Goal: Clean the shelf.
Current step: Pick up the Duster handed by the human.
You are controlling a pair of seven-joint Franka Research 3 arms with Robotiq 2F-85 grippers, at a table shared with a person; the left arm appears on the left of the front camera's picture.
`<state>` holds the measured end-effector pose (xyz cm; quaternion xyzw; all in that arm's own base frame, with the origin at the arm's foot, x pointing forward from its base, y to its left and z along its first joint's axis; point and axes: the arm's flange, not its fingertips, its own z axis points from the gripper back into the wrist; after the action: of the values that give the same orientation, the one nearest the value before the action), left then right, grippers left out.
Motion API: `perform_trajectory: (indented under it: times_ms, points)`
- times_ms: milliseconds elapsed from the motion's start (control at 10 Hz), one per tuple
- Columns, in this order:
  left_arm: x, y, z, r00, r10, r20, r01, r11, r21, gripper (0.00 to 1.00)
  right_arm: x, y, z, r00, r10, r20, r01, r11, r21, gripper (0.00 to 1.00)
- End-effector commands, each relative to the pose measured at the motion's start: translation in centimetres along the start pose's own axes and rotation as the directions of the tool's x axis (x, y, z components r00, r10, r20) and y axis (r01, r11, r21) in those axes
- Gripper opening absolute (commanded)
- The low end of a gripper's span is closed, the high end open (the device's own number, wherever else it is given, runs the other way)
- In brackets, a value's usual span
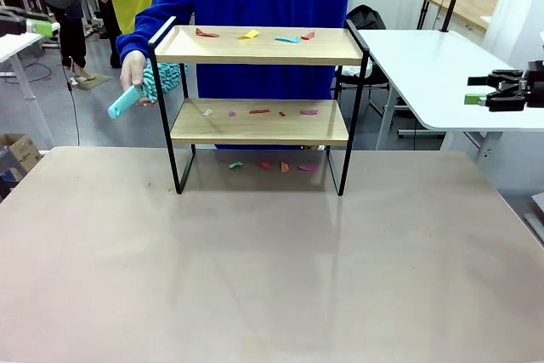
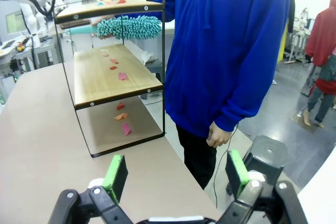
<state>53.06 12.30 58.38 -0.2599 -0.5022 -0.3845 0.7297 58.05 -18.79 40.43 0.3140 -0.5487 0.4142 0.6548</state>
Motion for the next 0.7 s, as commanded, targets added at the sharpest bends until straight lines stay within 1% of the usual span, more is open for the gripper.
perform_trajectory:
  times_ms: [0, 100, 300, 400, 500, 600]
  points:
    - [2.1, -5.8, 0.3, 0.98, 0.018, -0.201, -0.004, 0.998, 0.07, 1.0, 0.3, 0.1, -0.1, 1.0, 0.004, 0.004, -0.004, 1.0, -0.001, 1.0]
    - [3.3, -7.8, 1.1, 0.959, 0.061, -0.277, -0.025, 0.991, 0.133, 1.0, 0.3, 0.1, -0.1, 1.0, 0.004, 0.004, -0.004, 1.0, -0.001, 1.0]
    - [3.6, -11.7, 1.1, 0.926, 0.176, -0.335, -0.088, 0.961, 0.263, 1.0, 0.3, 0.1, -0.1, 1.0, 0.004, 0.004, -0.004, 1.0, -0.001, 1.0]
    - [3.3, -13.2, 0.0, 0.896, 0.245, -0.372, -0.112, 0.932, 0.344, 1.0, 0.3, 0.1, -0.1, 1.0, 0.004, 0.004, -0.004, 1.0, -0.001, 1.0]
    - [3.0, -14.4, -0.7, 0.883, 0.303, -0.359, -0.173, 0.92, 0.353, 1.0, 0.3, 0.1, -0.1, 1.0, 0.004, 0.004, -0.004, 1.0, -0.001, 1.0]
    - [2.7, -15.0, -1.3, 0.871, 0.32, -0.372, -0.182, 0.914, 0.362, 1.0, 0.3, 0.1, -0.1, 1.0, 0.004, 0.004, -0.004, 1.0, -0.001, 1.0]
